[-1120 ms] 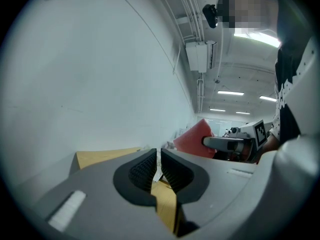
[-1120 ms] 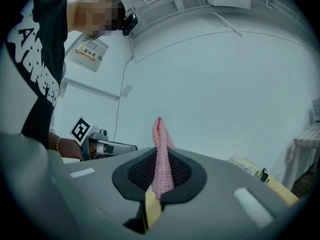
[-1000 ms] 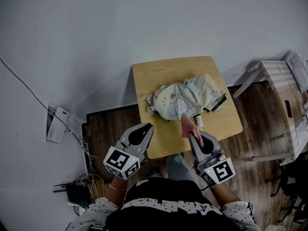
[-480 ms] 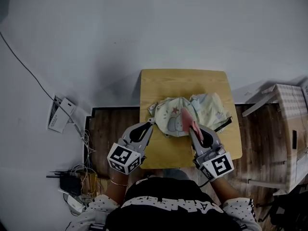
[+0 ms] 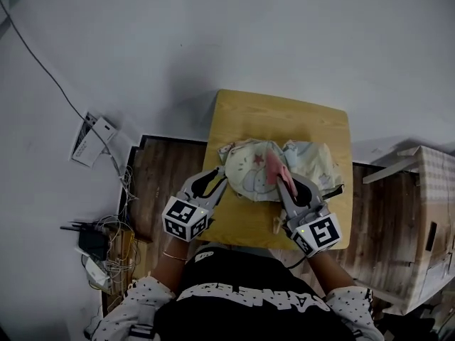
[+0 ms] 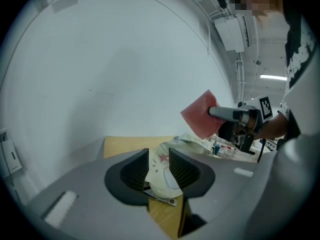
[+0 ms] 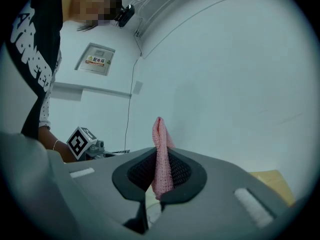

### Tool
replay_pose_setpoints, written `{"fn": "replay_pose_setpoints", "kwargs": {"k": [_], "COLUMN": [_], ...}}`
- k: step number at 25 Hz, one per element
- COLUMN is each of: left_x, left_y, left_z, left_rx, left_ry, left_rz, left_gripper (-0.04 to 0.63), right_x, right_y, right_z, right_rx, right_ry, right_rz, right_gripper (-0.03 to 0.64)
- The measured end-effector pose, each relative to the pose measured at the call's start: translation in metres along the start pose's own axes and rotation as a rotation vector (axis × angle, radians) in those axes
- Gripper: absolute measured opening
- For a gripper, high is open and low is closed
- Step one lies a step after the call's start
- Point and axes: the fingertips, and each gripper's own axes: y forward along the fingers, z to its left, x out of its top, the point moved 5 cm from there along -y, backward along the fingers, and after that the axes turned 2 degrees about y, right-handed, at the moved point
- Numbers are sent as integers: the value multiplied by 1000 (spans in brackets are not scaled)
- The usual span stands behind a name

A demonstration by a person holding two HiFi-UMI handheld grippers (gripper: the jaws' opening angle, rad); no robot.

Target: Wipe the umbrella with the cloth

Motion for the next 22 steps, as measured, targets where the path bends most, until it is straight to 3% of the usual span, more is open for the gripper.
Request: {"fn": "replay_pose_setpoints", "kwargs": {"k": [10, 22], "left_x": [-23, -59], "left_y": [19, 59], "left_z": [6, 35], "left_rx": [7, -145], "left_ry": [-33, -80], "left_rz": [87, 242], "left_gripper": [180, 190], "right_x": [-19, -22], "right_y": [8, 24], "right_z": [-2, 3], "right_rx": [15, -114], "right_ry": [44, 34], "right_rz": [51, 102], "right_gripper": [31, 31]}}
